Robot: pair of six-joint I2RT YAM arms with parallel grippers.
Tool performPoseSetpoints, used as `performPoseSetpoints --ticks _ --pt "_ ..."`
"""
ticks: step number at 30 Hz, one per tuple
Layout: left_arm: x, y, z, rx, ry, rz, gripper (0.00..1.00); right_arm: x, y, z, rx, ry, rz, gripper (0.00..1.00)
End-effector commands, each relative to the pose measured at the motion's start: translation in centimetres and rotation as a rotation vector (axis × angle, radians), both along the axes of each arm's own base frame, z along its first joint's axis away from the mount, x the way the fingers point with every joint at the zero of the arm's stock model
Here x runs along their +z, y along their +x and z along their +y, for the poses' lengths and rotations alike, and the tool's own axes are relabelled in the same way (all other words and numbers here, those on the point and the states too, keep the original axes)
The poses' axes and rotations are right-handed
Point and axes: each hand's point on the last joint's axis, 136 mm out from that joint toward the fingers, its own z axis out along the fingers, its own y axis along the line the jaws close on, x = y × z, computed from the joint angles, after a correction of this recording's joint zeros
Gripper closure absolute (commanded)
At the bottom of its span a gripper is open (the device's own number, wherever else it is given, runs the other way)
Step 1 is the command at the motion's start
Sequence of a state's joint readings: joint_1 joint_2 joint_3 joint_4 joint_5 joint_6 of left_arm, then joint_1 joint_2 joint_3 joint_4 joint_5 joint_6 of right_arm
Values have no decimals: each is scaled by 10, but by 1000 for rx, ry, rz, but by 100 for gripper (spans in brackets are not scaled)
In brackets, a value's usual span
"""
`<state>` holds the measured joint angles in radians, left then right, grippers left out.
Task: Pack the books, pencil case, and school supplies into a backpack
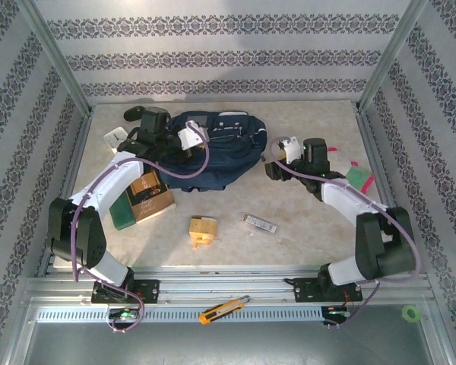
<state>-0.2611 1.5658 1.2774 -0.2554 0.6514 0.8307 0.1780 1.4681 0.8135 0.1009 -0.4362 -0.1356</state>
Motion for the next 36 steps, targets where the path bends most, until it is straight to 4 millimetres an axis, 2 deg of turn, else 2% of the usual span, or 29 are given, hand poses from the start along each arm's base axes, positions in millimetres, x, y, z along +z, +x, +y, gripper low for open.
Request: performPoseSetpoints --ticks 1,5,13,15,18,20,21,23,24,31,36 --pt "52 -5 -5 -70 -129 -61 100 -5 0 15 243 -129 -92 35" --pt "67 1 2 -67 -193 -64 100 -14 15 27 337 -135 -75 35" --pt "82 8 12 -69 -271 -63 100 -15 43 44 397 -49 -59 36" --pt "84 9 12 -72 -290 -59 100 -10 45 50 420 -11 -69 40" --pt "82 13 13 -54 -295 -53 100 -3 44 51 431 -3 -92 56" --pt "77 20 16 -17 -287 -53 100 6 41 51 436 17 -103 71" --pt "75 23 19 10 -279 -58 100 11 37 50 439 32 -106 82" --pt "70 30 24 67 -260 -69 100 17 29 48 438 38 -108 96" --pt "68 31 26 88 -252 -72 100 20 24 48 442 41 -108 99" --pt "47 37 29 206 -173 -64 100 40 -6 51 465 107 -94 100" --pt "35 36 18 279 -137 -64 100 51 -26 68 470 131 -22 100"
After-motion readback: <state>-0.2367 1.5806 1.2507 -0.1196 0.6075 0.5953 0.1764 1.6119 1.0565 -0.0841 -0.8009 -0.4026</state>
